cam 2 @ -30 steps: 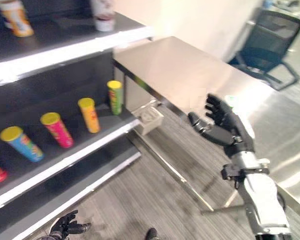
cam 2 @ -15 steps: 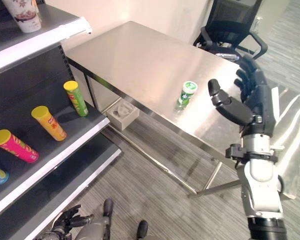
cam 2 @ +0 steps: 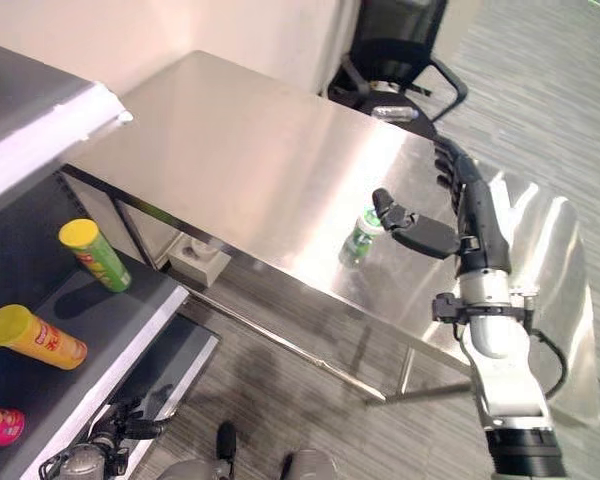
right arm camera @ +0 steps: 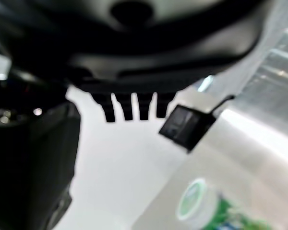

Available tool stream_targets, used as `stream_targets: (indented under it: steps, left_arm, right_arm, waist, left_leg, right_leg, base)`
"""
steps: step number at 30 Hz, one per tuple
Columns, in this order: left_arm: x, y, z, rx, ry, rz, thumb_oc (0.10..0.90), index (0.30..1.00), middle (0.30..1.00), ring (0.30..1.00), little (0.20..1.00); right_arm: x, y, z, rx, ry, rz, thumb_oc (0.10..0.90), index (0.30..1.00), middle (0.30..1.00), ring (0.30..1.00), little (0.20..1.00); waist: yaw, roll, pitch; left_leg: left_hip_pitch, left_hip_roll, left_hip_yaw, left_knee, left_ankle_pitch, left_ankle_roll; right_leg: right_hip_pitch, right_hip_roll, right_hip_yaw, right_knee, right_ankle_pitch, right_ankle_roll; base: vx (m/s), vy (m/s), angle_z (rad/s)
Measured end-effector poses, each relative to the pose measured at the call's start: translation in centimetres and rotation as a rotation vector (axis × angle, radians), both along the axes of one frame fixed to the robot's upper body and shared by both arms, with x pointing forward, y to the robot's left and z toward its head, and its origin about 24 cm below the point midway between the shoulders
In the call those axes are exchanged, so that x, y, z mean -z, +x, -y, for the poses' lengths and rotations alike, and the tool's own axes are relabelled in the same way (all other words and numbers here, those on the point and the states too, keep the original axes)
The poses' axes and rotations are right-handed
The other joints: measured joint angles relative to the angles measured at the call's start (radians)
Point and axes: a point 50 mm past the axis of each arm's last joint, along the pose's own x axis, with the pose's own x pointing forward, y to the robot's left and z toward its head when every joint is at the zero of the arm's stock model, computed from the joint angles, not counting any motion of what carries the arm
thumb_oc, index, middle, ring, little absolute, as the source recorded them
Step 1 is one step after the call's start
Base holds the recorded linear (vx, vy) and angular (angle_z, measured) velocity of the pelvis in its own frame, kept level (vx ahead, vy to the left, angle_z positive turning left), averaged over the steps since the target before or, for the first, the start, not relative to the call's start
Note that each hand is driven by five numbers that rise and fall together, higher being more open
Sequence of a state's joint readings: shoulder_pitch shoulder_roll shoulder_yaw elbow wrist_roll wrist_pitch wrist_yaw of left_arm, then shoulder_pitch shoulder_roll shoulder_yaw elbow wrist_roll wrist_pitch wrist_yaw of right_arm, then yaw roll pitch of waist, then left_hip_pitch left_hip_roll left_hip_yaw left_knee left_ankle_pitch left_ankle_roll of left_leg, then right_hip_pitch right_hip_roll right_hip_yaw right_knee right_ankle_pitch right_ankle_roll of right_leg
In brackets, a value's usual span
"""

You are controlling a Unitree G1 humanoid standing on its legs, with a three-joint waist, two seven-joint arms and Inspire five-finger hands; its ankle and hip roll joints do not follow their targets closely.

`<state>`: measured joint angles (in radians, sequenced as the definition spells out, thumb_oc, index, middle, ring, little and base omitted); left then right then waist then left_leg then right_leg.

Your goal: Put the goods on the table back onto the shelves and tidy them up.

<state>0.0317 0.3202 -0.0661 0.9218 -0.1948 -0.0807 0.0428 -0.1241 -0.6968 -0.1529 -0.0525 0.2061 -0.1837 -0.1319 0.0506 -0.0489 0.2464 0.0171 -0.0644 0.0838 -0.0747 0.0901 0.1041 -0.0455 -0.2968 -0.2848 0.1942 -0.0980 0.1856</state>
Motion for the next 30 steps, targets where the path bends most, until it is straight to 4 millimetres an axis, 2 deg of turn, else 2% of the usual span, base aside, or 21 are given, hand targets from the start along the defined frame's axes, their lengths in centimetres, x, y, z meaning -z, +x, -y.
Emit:
stream_targets:
  steps: [1,2,3,5,6,7,8,9,13,16,25,30]
  left_arm:
    - [0.0,0.0,-0.1,-0.003,0.004,0.0,0.8,0.9,0.9,0.9,0.9]
    - [0.1,-0.4,-0.4,-0.015,0.017,-0.017,0.8,0.9,0.9,0.9,0.9]
    - [0.2,-0.8,-0.6,-0.017,0.022,-0.03,0.8,0.9,0.9,0.9,0.9]
    - [0.3,-2.1,-1.2,-0.05,0.025,-0.048,0.8,0.9,0.9,0.9,0.9]
    - [0.5,-3.2,-1.6,-0.069,0.03,-0.069,0.8,0.9,0.9,0.9,0.9]
    - [0.8,-3.5,-1.2,-0.073,0.018,-0.084,0.8,0.9,0.9,0.9,0.9]
    - [1.1,-4.2,-0.6,-0.051,-0.007,-0.102,0.8,0.9,0.9,0.9,0.9]
    - [1.3,-4.5,-0.2,-0.05,-0.02,-0.109,0.8,0.9,0.9,0.9,0.9]
    - [1.7,-5.2,0.5,-0.056,-0.044,-0.126,0.8,0.9,0.9,0.9,0.9]
    - [1.6,-4.5,0.6,-0.049,-0.049,-0.109,0.8,0.9,0.9,0.9,0.9]
    - [1.6,-4.3,0.7,-0.029,-0.061,-0.107,0.8,0.9,0.9,0.9,0.9]
    - [1.6,-4.3,0.8,-0.01,-0.065,-0.112,0.8,0.9,0.9,0.9,0.9]
  right_arm:
    - [-0.1,0.1,-0.1,-0.005,-0.001,0.0,0.8,0.9,0.9,0.9,0.9]
    - [0.1,0.2,-0.2,-0.016,-0.005,-0.014,0.8,0.9,0.9,0.9,0.9]
    - [0.4,0.1,-0.1,-0.016,-0.006,-0.029,0.8,0.9,0.9,0.9,0.9]
    - [1.4,-0.3,-0.4,-0.04,0.049,-0.059,0.8,0.9,0.9,0.9,0.9]
    - [2.0,-0.3,-0.6,-0.064,0.078,-0.08,0.8,0.9,0.9,0.9,0.9]
    - [2.1,-0.3,-0.4,-0.068,0.089,-0.092,0.8,0.9,0.9,0.9,0.9]
    - [2.3,-0.6,0.1,-0.064,0.11,-0.106,0.8,0.9,0.9,0.9,0.9]
    - [2.4,-0.6,0.3,-0.062,0.123,-0.115,0.8,0.9,0.9,0.9,0.9]
    - [2.6,-0.9,0.8,-0.071,0.113,-0.146,0.8,0.9,0.9,0.9,0.9]
    - [2.7,-1.0,0.7,-0.107,0.134,-0.16,0.8,0.9,0.9,0.9,0.9]
    - [4.4,-1.4,0.0,-0.202,0.118,-0.279,0.8,0.9,0.9,0.9,0.9]
    - [5.2,-1.5,-0.2,-0.21,0.044,-0.348,0.8,0.9,0.9,0.9,0.9]
  waist:
    - [0.0,-0.001,0.0]
    - [0.005,-0.007,0.0]
    - [0.005,-0.019,0.0]
    - [0.023,-0.064,-0.014]
    - [0.025,-0.102,-0.032]
    - [0.021,-0.09,-0.031]
    - [0.005,-0.079,-0.041]
    - [0.009,-0.073,-0.042]
    - [-0.007,-0.066,-0.042]
    - [-0.017,-0.057,-0.046]
    - [-0.02,-0.032,-0.054]
    - [-0.015,-0.023,-0.057]
  left_leg:
    - [-0.008,0.004,-0.008,-0.006,0.004,-0.006]
    - [-0.007,0.008,-0.016,-0.013,0.008,-0.016]
    - [-0.001,0.006,-0.024,-0.013,0.007,-0.024]
    - [0.014,-0.001,-0.02,-0.013,-0.005,-0.057]
    - [0.016,-0.014,-0.024,-0.014,-0.01,-0.074]
    - [0.016,0.002,-0.032,-0.014,-0.007,-0.088]
    - [0.013,0.03,-0.042,-0.014,-0.007,-0.106]
    - [0.01,0.044,-0.041,-0.013,-0.004,-0.112]
    - [0.009,0.092,-0.048,-0.014,-0.001,-0.141]
    - [0.008,0.111,-0.052,-0.014,0.002,-0.155]
    - [0.001,0.118,-0.068,-0.014,0.007,-0.165]
    - [-0.002,0.115,-0.076,-0.014,0.007,-0.165]
  right_leg:
    - [0.011,-0.015,0.02,-0.075,0.039,0.003]
    - [0.049,-0.009,0.082,-0.206,0.096,0.031]
    - [0.076,0.001,0.104,-0.255,0.125,0.039]
    - [0.113,0.032,0.097,-0.295,0.182,0.03]
    - [0.13,0.045,0.063,-0.298,0.183,-0.016]
    - [0.141,0.061,0.056,-0.298,0.194,-0.008]
    - [0.14,0.087,0.042,-0.291,0.183,-0.026]
    - [0.137,0.103,0.042,-0.291,0.183,-0.027]
    - [0.138,0.148,0.038,-0.292,0.169,-0.05]
    - [0.14,0.17,0.031,-0.293,0.166,-0.064]
    - [0.142,0.177,0.015,-0.298,0.166,-0.07]
    - [0.143,0.172,0.011,-0.298,0.164,-0.072]
  base:
    - [0.15,-0.168,0.26]
    - [0.11,-0.127,0.28]
    - [0.1,-0.146,0.26]
    - [0.05,-0.132,0.08]
    - [0.03,-0.153,0.02]
    - [0.02,-0.168,0.26]
    - [0.0,-0.117,0.19]
    - [0.0,-0.113,0.15]
    - [-0.01,-0.075,-0.01]
    - [0.0,-0.084,0.02]
    - [0.0,-0.035,0.05]
    - [0.02,-0.002,0.06]
